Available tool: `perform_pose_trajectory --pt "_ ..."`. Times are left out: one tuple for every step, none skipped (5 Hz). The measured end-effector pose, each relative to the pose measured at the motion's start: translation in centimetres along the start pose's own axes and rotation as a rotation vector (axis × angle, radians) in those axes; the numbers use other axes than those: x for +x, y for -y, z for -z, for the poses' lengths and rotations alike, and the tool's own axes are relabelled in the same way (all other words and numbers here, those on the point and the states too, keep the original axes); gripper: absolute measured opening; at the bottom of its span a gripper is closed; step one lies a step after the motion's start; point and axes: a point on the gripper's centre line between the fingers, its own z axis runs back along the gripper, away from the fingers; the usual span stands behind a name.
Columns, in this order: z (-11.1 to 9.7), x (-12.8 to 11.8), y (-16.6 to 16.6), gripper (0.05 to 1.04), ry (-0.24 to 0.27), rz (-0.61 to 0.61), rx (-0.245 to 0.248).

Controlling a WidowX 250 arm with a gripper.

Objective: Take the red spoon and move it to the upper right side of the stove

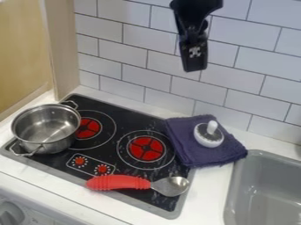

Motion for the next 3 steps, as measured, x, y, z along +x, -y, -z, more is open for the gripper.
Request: perform_pose_trajectory --pt "-0.6 -0.2 0.6 0.999 -0.036 0.037 -0.066" --pt "-0.4 -0.5 1.0 0.999 -0.046 0.054 -0.087" --pt "1.0 -1.6 2.4 0.999 -0.072 0.071 -0.132"
